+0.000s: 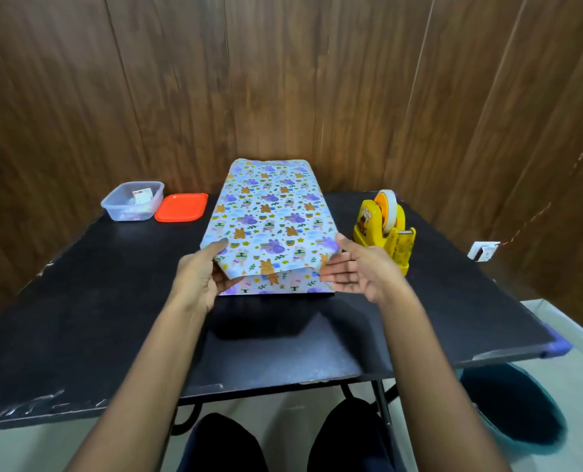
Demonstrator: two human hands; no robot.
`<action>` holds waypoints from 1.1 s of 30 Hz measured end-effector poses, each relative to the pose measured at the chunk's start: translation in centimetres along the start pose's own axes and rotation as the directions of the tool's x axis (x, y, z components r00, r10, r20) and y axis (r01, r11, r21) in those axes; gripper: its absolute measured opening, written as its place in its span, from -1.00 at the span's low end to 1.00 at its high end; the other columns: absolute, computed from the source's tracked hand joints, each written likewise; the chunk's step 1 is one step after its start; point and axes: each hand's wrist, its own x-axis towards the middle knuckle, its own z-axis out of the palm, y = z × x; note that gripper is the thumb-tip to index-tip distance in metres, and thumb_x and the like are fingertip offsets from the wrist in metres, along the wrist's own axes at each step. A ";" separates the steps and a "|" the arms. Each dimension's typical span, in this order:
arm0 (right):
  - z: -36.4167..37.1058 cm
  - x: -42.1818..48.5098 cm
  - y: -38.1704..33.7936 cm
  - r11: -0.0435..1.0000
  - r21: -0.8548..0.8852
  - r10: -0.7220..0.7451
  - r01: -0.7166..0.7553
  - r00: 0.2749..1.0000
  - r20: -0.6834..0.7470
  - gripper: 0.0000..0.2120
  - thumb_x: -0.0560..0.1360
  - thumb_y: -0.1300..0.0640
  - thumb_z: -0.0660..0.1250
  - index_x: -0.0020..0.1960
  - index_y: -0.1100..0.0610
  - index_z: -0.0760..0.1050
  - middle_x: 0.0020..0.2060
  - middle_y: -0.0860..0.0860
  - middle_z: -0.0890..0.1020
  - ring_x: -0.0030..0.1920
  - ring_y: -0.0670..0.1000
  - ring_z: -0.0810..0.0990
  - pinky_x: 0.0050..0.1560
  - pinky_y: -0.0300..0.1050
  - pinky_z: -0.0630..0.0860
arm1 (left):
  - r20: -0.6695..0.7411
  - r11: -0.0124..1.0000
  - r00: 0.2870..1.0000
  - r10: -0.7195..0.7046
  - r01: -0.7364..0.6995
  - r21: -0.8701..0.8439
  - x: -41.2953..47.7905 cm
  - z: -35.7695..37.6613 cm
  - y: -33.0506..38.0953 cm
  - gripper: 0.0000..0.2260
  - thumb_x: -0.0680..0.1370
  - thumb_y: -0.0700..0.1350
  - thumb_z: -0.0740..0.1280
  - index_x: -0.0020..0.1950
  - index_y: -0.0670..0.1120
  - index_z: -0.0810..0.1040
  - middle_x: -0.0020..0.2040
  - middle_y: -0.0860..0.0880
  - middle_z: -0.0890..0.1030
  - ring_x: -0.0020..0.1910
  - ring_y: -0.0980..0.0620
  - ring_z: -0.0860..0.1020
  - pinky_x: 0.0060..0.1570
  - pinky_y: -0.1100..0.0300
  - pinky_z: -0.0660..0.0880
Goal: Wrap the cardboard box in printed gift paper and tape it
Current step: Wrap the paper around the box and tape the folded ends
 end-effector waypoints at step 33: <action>2.4 2.6 0.7 0.963 0.232 -0.113 0.137 0.987 -0.114 -0.91 0.49 0.18 0.38 -0.10 0.21 0.52 -0.27 0.08 0.64 -0.46 -0.05 0.63 -0.50 -0.22 0.54 | -0.064 0.980 0.984 0.166 -0.172 -0.100 0.9 0.0 -1.4 -0.80 0.50 -0.39 0.30 -0.27 -0.16 0.42 -0.28 -0.09 0.58 -0.36 0.03 0.56 -0.30 0.17 0.53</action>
